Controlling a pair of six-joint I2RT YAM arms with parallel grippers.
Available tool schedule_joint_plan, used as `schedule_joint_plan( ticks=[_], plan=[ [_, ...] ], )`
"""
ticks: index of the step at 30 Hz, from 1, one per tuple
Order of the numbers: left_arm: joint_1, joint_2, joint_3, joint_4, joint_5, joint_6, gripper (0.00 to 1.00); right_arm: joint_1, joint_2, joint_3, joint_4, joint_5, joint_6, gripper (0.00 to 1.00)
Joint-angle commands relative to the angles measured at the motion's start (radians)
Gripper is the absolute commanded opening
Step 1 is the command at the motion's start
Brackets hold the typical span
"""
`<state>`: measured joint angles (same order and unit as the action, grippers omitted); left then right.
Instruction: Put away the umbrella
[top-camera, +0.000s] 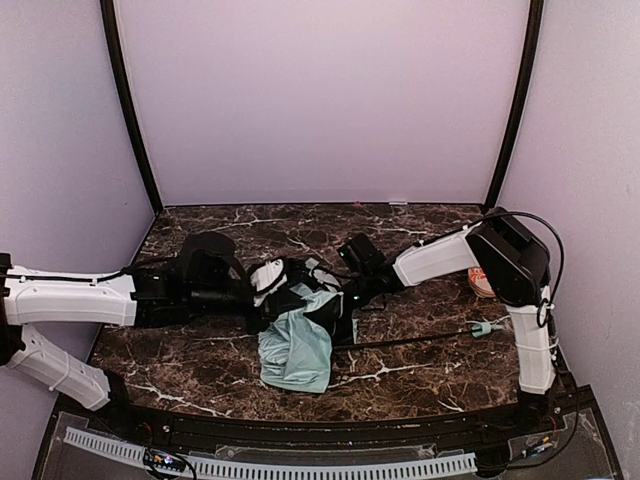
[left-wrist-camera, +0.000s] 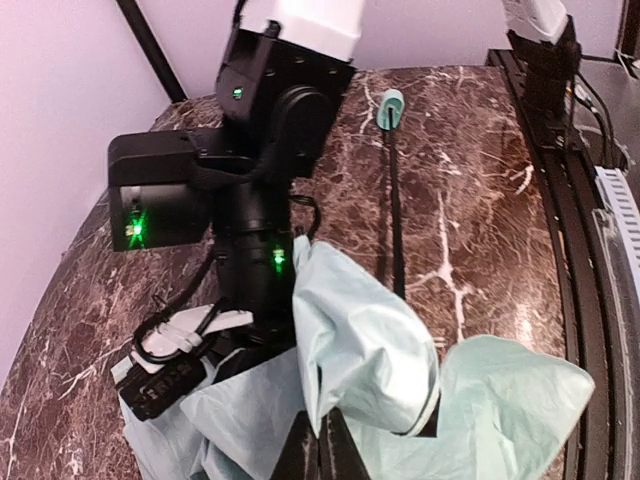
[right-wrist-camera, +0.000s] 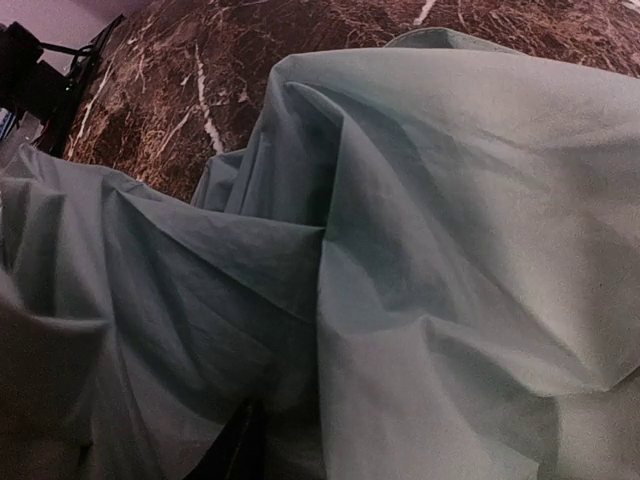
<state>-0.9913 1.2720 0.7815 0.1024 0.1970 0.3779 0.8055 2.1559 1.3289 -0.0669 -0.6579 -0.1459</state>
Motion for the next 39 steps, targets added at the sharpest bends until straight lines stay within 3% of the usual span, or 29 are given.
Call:
schedule_joint_plan(
  ticks=[1,7,13,18,24,27,34,39],
  plan=[
    [0.058,0.109,0.033,0.109,-0.018,-0.113,0.0,0.02,0.04,-0.016,-0.128,-0.036,-0.063,0.31],
    [0.163,0.298,0.063,0.097,-0.106,-0.141,0.0,0.019,0.032,-0.018,-0.108,-0.058,-0.088,0.3],
    [0.175,0.404,0.018,0.079,-0.023,-0.096,0.0,-0.024,-0.01,-0.073,0.063,-0.132,0.051,0.33],
    [0.175,0.467,0.018,0.023,0.032,-0.1,0.0,-0.073,-0.075,-0.113,0.124,-0.059,0.163,0.38],
    [0.175,0.517,0.014,0.026,0.027,-0.09,0.0,-0.145,-0.24,-0.17,0.034,0.15,0.167,0.41],
    [0.177,0.547,0.032,0.035,0.039,-0.081,0.0,-0.124,-0.334,-0.23,-0.009,0.203,0.086,0.42],
    [0.181,0.583,0.046,0.044,0.072,-0.072,0.0,0.017,-0.596,-0.464,0.222,-0.009,-0.003,0.52],
    [0.181,0.579,0.043,0.049,0.096,-0.07,0.0,0.125,-0.623,-0.525,0.331,0.05,-0.003,0.63]
  ],
)
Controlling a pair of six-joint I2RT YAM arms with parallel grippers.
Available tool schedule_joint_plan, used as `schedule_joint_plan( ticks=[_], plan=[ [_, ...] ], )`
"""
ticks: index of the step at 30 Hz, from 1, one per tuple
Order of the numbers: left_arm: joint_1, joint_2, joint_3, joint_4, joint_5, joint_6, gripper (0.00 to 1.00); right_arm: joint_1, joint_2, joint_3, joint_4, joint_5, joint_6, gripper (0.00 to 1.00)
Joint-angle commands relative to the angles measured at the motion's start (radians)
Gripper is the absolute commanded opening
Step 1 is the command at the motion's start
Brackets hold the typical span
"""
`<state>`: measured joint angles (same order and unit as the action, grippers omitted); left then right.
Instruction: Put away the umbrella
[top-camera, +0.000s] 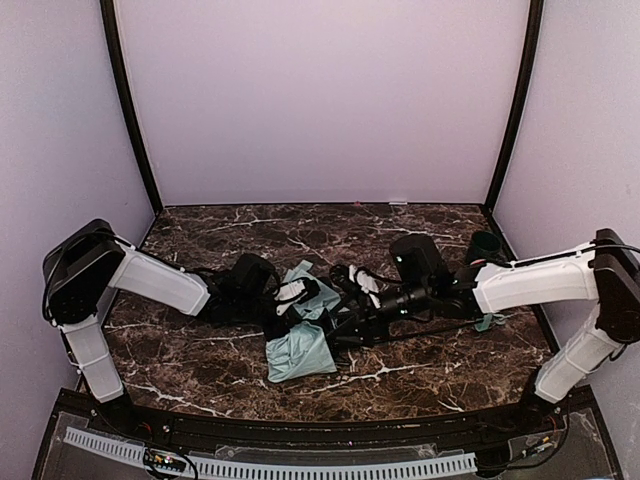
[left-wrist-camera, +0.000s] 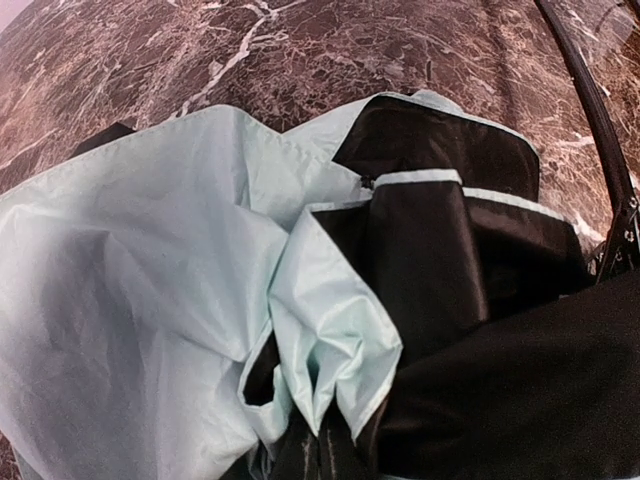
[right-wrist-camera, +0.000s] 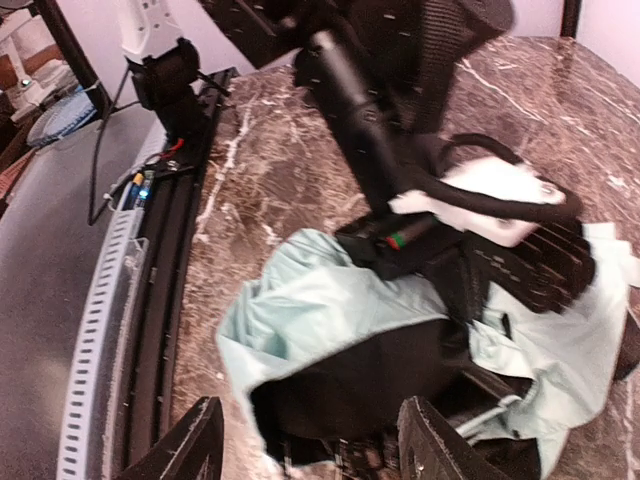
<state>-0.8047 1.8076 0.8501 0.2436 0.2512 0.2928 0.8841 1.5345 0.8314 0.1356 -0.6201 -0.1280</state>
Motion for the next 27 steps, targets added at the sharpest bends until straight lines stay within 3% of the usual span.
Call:
schedule_joint_plan(
  ticks=[1,4,5,6,7,8,11,16,19,27],
  plan=[
    [-0.005,0.044,-0.023,-0.094,0.044,0.017,0.0,0.049,0.015,-0.02,0.122,0.031,-0.014,0.67],
    [-0.005,0.042,-0.016,-0.107,0.046,0.018,0.0,0.066,0.091,0.024,0.113,0.021,0.002,0.72],
    [-0.005,0.04,-0.017,-0.107,0.045,0.018,0.0,0.076,0.11,0.04,0.102,0.019,-0.005,0.69],
    [-0.005,0.037,-0.02,-0.105,0.044,0.018,0.0,0.085,0.126,0.06,0.08,0.023,-0.02,0.57],
    [-0.005,0.035,-0.021,-0.103,0.044,0.017,0.0,0.088,0.141,0.083,0.052,0.027,-0.035,0.32],
    [-0.005,0.032,-0.023,-0.104,0.044,0.019,0.0,0.089,0.151,0.103,0.026,0.029,-0.043,0.18],
    [-0.005,0.026,-0.03,-0.099,0.056,0.022,0.0,0.089,0.151,0.148,-0.008,0.011,-0.051,0.0],
    [-0.014,0.029,-0.019,-0.086,0.064,0.038,0.0,0.035,0.176,0.15,0.19,0.155,0.171,0.0],
    [-0.015,0.023,-0.024,-0.063,0.075,0.04,0.0,-0.003,0.256,0.184,0.156,0.247,0.233,0.0],
    [-0.013,0.038,-0.041,0.007,0.098,0.024,0.0,-0.027,0.447,0.185,0.128,0.283,0.295,0.0]
  ],
)
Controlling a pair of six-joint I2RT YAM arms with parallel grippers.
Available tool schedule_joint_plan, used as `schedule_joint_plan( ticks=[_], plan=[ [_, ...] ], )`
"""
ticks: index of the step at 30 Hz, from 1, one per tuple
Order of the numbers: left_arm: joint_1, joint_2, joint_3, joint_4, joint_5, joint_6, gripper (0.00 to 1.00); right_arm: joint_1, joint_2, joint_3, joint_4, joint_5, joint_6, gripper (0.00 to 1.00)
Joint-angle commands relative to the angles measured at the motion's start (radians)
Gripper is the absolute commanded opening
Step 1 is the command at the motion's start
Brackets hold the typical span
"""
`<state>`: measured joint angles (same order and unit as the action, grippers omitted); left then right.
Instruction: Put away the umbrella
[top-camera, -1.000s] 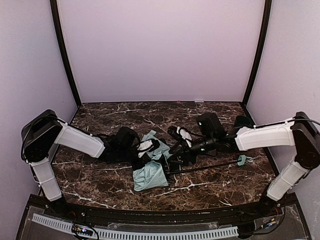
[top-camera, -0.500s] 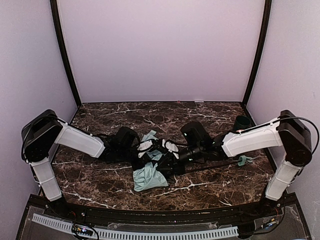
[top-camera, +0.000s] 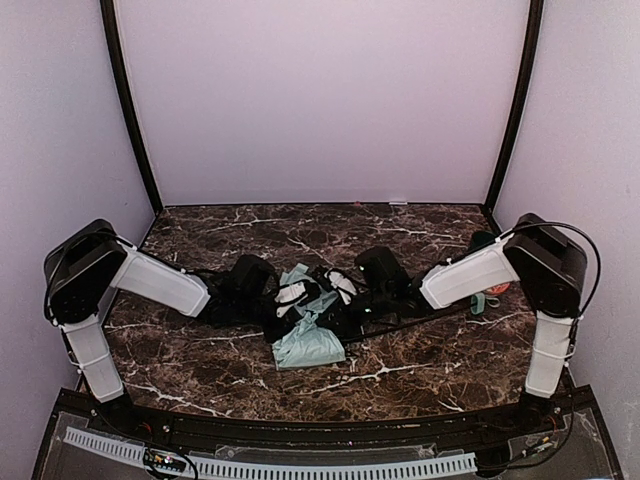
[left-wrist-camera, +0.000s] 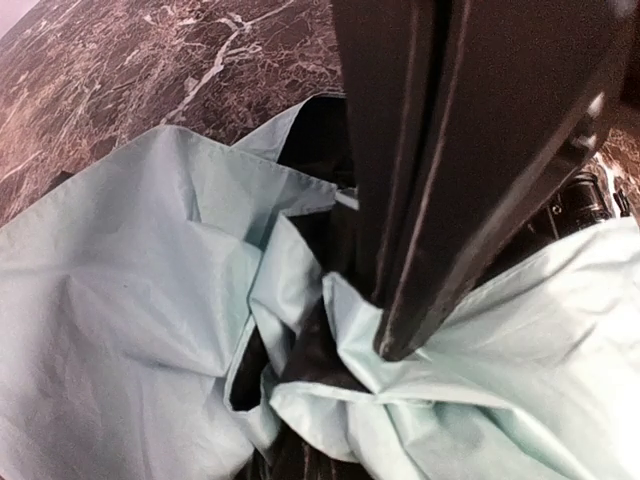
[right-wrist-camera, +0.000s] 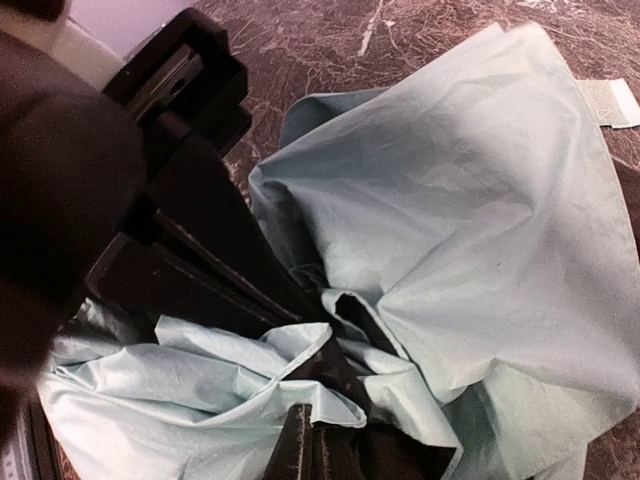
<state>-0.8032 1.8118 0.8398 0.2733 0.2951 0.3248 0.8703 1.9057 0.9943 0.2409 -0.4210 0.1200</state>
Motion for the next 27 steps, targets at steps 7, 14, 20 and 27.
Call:
schedule_joint_plan(
  ticks=[7,14,20,27],
  plan=[
    [0.006,0.042,0.004,-0.019,-0.173,-0.1,0.0,-0.03,0.151,0.0,-0.058,0.042,0.026,0.0],
    [0.034,-0.099,0.01,0.036,-0.427,-0.196,0.39,-0.032,0.16,-0.015,-0.133,-0.004,0.006,0.0],
    [0.068,-0.27,0.033,-0.001,-0.456,-0.234,0.63,-0.039,0.188,0.006,-0.177,-0.004,0.023,0.0],
    [-0.09,-0.448,-0.063,-0.089,-0.275,0.088,0.61,-0.064,0.214,0.079,-0.248,-0.001,0.105,0.0]
  ],
)
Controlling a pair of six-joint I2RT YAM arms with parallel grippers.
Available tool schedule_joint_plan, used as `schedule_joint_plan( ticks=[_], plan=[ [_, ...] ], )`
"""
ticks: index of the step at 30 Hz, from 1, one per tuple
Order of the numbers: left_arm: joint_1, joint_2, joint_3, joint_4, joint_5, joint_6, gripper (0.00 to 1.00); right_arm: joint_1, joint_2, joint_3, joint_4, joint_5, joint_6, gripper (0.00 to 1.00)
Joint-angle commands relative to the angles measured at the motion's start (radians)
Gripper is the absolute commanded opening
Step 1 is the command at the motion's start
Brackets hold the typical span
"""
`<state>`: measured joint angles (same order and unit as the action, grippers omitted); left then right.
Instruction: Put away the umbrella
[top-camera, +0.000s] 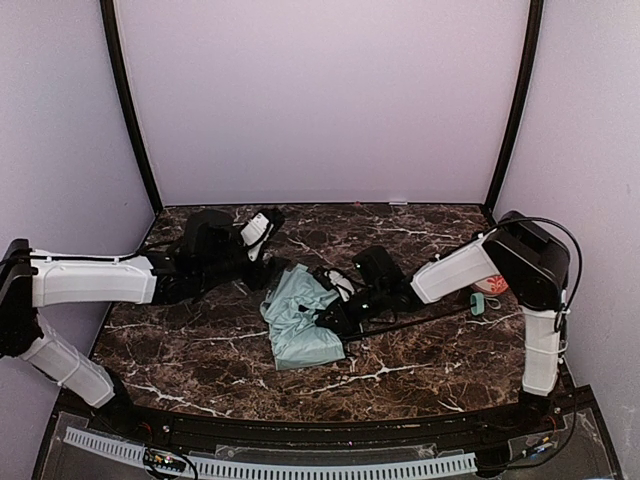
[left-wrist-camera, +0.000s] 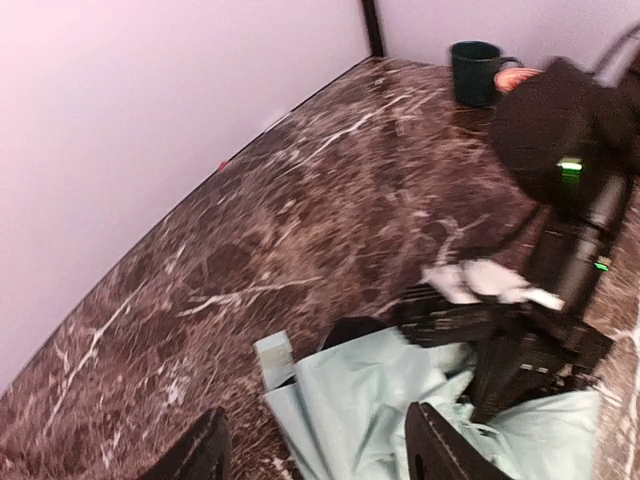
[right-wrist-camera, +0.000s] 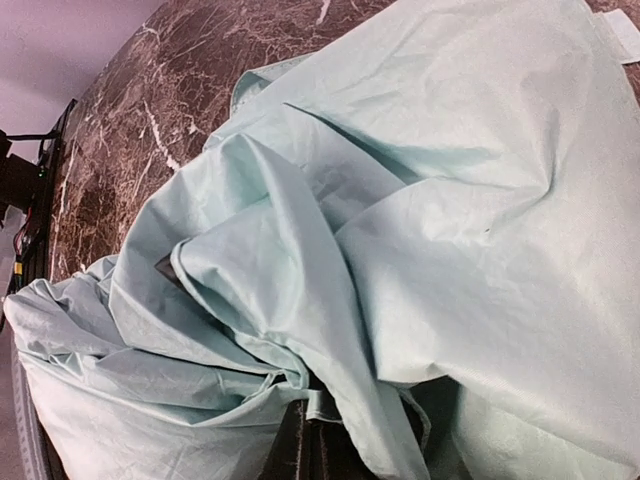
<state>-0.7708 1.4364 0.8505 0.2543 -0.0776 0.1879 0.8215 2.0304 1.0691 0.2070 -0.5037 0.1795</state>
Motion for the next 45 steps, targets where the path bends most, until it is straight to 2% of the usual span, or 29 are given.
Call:
schedule_joint_plan(
  ticks=[1,3,6,12,18,23,27,31,36,41,45],
  plan=[
    [-0.17,-0.078,-0.094,-0.095,0.113,0.296,0.62,-0.019,0.094,0.017,-0.234,0.081,0.054,0.0],
    [-0.252,-0.067,-0.12,-0.16,0.135,0.4,0.68,-0.022,0.102,0.041,-0.265,0.074,0.067,0.0],
    [-0.311,-0.019,-0.132,-0.2,0.049,0.461,0.76,-0.023,0.109,0.06,-0.295,0.066,0.072,0.0],
    [-0.312,0.07,-0.117,-0.171,-0.063,0.57,0.84,-0.023,0.128,0.069,-0.315,0.051,0.063,0.0],
    [-0.301,0.198,-0.069,-0.183,-0.009,0.543,0.84,-0.023,0.131,0.064,-0.305,0.038,0.068,0.0],
    [-0.246,0.271,-0.022,-0.303,0.107,0.48,0.79,-0.023,0.123,0.074,-0.319,0.036,0.058,0.0],
    [-0.211,0.339,0.066,-0.478,0.213,0.432,0.72,-0.025,0.102,0.077,-0.336,0.023,0.051,0.0],
    [-0.171,0.419,0.147,-0.629,0.404,0.392,0.6,-0.051,0.02,0.074,-0.313,-0.011,0.069,0.13],
    [-0.147,0.492,0.178,-0.692,0.503,0.345,0.52,-0.104,-0.12,0.038,-0.297,-0.039,0.09,0.36],
    [-0.125,0.516,0.187,-0.707,0.553,0.315,0.45,-0.174,-0.274,-0.023,-0.313,-0.006,0.077,0.44],
    [-0.086,0.517,0.212,-0.711,0.678,0.304,0.44,-0.166,-0.423,-0.122,-0.258,0.062,-0.019,0.46]
  ],
)
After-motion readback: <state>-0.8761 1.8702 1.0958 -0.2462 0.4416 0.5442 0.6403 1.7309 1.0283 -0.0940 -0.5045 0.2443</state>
